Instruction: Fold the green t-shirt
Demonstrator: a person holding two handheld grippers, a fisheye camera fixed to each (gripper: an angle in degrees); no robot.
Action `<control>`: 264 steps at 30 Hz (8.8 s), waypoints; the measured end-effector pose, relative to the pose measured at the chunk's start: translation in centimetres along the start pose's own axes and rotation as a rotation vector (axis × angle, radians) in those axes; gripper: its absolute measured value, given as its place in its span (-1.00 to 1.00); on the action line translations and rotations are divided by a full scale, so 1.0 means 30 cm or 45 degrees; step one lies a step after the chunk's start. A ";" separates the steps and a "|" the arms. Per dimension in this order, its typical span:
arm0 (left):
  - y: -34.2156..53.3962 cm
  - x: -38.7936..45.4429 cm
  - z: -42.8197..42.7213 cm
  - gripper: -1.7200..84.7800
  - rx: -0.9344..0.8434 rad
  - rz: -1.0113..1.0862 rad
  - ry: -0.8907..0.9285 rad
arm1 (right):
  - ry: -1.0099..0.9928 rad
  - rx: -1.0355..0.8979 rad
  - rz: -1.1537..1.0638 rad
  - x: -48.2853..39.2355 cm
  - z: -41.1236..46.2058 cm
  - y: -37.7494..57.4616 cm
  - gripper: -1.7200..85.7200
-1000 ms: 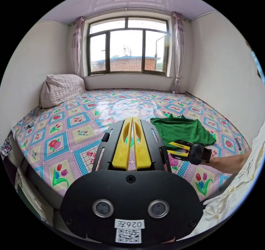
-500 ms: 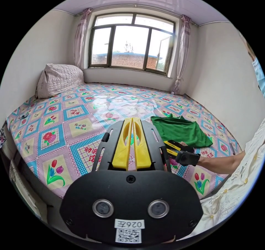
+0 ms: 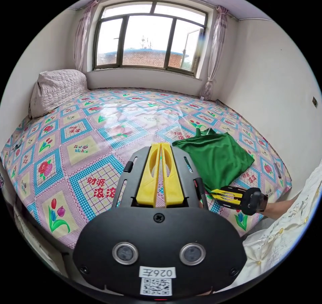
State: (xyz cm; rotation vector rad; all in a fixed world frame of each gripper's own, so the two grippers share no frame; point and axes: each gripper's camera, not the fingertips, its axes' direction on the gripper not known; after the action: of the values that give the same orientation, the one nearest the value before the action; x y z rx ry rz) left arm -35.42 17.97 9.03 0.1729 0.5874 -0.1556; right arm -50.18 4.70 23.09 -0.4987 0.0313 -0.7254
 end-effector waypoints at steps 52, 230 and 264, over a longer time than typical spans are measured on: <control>-0.498 -0.130 1.134 -0.96 -0.644 -0.112 1.561 | -0.506 0.263 1.081 0.791 -0.395 1.911 -0.99; 0.031 1.282 1.474 -0.85 -0.586 -0.456 0.632 | -0.651 -0.039 0.726 1.956 0.462 2.097 -0.96; -0.041 2.466 1.815 -0.84 -0.944 0.391 1.151 | -0.053 -0.376 1.758 1.411 -0.288 3.117 -0.96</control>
State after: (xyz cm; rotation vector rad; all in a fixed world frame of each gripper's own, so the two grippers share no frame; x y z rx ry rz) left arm 54.31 -1.57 11.86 -0.4168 1.4609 0.4704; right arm 38.69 33.38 -20.36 -0.6325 0.4069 0.6537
